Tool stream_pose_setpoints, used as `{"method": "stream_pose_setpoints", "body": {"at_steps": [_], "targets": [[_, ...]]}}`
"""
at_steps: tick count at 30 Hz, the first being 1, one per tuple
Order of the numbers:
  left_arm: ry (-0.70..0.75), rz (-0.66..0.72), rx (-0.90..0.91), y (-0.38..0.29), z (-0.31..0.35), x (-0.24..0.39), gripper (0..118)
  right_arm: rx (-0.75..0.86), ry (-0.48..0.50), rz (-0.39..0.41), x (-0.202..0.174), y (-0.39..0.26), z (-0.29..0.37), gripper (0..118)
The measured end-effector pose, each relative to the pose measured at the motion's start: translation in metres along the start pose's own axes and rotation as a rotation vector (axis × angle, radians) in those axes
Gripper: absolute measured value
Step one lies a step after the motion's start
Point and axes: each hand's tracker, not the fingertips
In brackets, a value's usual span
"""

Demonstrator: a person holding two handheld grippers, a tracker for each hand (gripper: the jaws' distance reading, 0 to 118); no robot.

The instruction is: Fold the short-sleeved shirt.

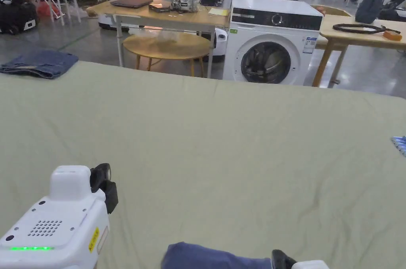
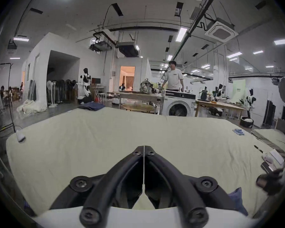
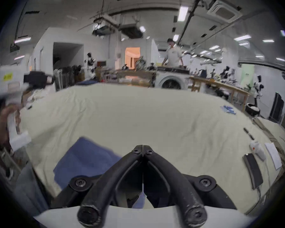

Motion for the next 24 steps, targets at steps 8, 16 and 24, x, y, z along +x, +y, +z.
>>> {"method": "stream_pose_setpoints", "body": {"at_steps": [8, 16, 24], "targets": [[-0.096, 0.106, -0.213, -0.032, 0.025, -0.014, 0, -0.205, -0.007, -0.054, -0.013, -0.029, -0.066, 0], [-0.344, 0.34, -0.5, -0.067, 0.021, -0.044, 14, -0.242, -0.016, -0.133, -0.006, -0.028, -0.076, 0], [-0.781, 0.556, -0.823, -0.1, -0.037, -0.038, 71, -0.25, -0.019, -0.143, 0.0, -0.03, -0.076, 0]]}}
